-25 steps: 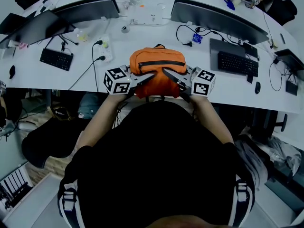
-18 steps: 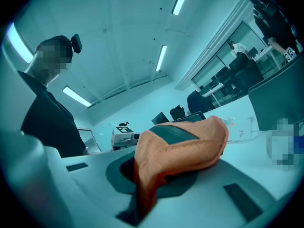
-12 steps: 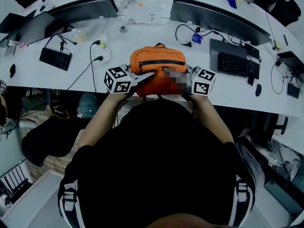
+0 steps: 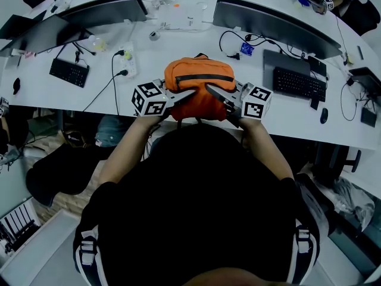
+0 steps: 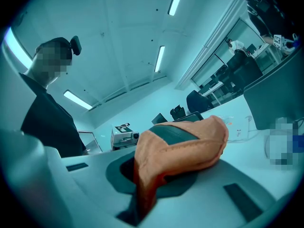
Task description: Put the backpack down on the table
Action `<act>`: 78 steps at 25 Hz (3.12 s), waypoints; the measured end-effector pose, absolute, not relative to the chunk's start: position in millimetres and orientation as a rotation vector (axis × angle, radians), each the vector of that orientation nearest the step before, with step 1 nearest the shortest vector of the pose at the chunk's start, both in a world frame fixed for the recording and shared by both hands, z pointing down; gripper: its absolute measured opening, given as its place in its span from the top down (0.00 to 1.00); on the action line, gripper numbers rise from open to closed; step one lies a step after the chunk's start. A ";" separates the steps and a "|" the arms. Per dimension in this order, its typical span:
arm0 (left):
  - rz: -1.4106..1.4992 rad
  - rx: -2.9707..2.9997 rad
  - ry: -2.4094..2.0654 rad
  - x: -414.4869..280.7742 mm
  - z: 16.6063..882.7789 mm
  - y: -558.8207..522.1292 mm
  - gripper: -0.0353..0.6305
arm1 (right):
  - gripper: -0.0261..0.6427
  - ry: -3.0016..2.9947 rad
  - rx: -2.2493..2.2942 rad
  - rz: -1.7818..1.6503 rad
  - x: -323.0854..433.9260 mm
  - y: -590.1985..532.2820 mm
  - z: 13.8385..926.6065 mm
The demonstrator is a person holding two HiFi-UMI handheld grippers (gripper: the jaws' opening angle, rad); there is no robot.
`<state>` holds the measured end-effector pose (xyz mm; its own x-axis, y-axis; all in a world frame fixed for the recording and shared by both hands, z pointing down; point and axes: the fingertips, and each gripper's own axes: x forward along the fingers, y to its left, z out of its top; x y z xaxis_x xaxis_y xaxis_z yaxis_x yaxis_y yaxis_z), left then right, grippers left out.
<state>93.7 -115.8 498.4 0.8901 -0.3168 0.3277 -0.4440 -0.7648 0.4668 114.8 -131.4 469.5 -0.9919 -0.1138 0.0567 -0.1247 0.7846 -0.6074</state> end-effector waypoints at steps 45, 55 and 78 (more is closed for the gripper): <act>0.339 2.515 -0.532 87.1 493.9 -103.2 0.87 | 0.89 -2.969 0.212 1.018 108.1 -119.1 464.8; 0.348 2.523 -0.486 70.9 494.6 -111.7 0.87 | 0.89 -2.963 0.271 1.058 92.4 -127.4 466.2; 0.330 2.533 -0.420 20.8 498.6 -130.1 0.87 | 0.89 -2.938 0.322 1.050 41.7 -144.1 468.1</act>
<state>20.8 -130.1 498.6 0.9212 -0.2268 0.3162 -0.3608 -0.8021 0.4758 41.7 -144.1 468.1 -0.9789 -0.1909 0.0733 -0.1941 0.7548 -0.6266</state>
